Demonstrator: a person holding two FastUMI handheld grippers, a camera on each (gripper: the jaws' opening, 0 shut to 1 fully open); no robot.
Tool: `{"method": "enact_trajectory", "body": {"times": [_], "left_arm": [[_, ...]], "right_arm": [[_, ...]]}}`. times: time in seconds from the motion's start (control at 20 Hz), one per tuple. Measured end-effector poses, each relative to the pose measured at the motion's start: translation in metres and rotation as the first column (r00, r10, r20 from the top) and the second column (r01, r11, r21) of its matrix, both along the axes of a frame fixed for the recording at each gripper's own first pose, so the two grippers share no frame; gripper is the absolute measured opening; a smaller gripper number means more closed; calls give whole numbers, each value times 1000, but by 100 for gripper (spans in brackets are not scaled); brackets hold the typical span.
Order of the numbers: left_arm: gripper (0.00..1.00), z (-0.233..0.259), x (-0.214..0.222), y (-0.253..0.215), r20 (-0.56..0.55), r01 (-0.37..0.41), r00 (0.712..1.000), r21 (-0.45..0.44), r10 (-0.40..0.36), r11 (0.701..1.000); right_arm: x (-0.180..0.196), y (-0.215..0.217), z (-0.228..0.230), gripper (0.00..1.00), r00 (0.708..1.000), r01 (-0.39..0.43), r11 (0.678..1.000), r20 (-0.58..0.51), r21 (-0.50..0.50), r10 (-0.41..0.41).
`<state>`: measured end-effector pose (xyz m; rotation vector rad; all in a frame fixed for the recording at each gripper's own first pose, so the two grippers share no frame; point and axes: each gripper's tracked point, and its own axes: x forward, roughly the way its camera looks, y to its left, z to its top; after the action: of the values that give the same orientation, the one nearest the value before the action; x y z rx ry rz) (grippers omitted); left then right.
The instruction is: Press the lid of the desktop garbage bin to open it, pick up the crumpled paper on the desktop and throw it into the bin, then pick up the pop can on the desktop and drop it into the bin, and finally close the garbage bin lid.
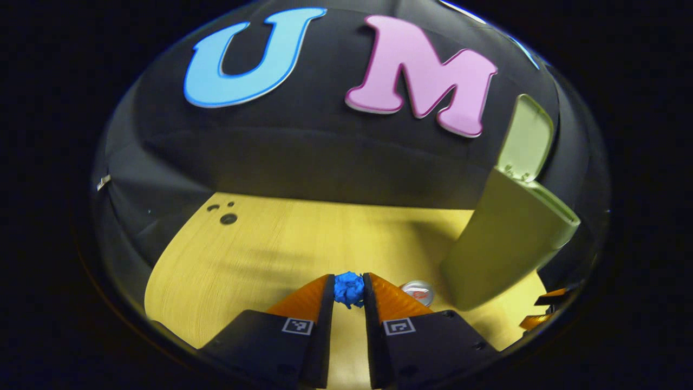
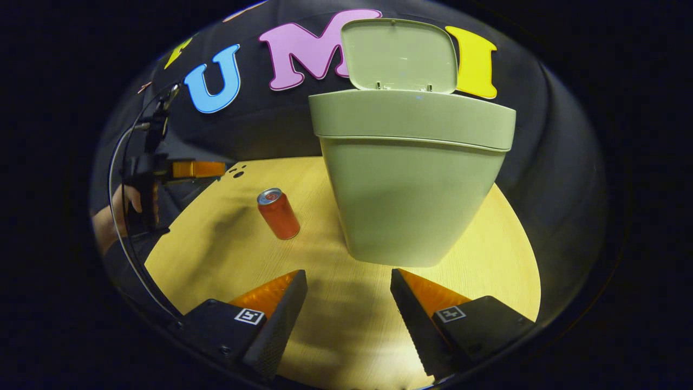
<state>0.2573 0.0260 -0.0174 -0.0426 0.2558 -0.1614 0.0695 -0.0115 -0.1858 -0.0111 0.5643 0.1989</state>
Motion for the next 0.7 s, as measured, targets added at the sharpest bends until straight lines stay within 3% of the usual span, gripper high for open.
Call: {"method": "enact_trajectory", "body": {"times": [0.15,0.3,0.7], "left_arm": [[33,46,-10,-48,70,94,993,13,-94,996],[33,86,-19,-107,150,203,968,-1,-200,979],[33,104,-26,-231,177,404,898,29,-402,914]], "right_arm": [[-5,-4,3,99,1000,11,1000,8,11,-11],[-9,-13,8,100,999,33,999,23,19,-34],[-23,-43,10,99,997,76,997,27,14,-76]]}}
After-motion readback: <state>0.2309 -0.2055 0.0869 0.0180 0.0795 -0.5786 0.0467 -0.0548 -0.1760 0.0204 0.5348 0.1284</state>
